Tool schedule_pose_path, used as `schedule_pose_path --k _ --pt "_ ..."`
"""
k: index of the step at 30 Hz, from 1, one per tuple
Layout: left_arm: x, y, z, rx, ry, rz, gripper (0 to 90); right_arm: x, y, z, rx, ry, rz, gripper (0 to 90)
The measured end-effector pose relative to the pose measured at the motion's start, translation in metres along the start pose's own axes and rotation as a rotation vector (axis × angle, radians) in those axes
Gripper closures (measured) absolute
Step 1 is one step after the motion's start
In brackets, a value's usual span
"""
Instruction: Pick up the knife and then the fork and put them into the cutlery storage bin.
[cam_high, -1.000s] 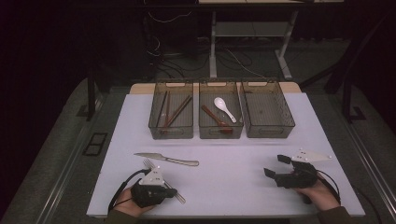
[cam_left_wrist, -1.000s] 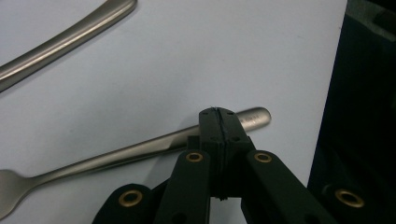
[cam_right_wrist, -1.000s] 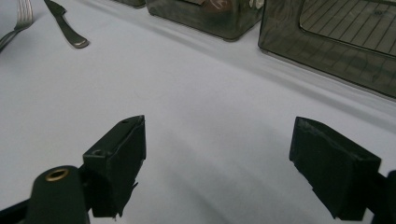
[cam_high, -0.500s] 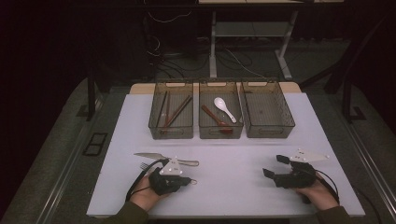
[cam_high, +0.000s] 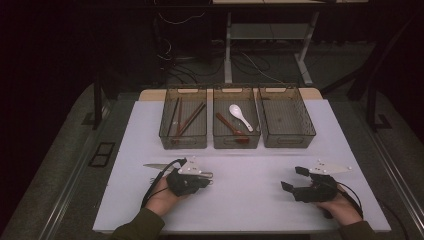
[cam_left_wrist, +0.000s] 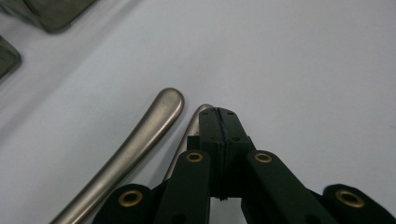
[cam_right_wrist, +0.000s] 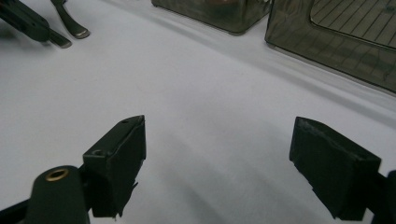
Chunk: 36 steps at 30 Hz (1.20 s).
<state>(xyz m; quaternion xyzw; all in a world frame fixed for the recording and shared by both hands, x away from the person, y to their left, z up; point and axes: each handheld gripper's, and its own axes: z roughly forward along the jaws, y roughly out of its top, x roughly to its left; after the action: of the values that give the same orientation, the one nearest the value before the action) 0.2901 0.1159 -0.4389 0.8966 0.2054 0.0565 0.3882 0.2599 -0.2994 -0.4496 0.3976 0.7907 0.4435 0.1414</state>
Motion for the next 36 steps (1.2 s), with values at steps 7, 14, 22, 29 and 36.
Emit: schedule_pose_path --k 7,14,22,29,36 --pt "0.018 -0.014 -0.041 -0.040 0.054 -0.007 72.5 0.000 0.000 -0.001 0.002 0.000 0.003 18.0" --pt "0.036 -0.038 -0.055 -0.017 0.046 -0.027 66.2 0.001 0.000 0.001 0.012 0.006 -0.002 18.1" --pt "0.037 -0.041 -0.043 0.067 0.023 0.022 72.0 0.001 -0.001 0.001 0.015 0.009 -0.004 18.0" --pt "0.031 -0.040 -0.042 0.096 -0.025 0.044 80.1 0.001 -0.001 0.002 0.016 0.012 -0.010 18.1" --pt "0.023 -0.040 -0.040 0.099 -0.029 0.100 78.6 0.000 0.000 0.002 0.025 0.043 -0.011 18.1"
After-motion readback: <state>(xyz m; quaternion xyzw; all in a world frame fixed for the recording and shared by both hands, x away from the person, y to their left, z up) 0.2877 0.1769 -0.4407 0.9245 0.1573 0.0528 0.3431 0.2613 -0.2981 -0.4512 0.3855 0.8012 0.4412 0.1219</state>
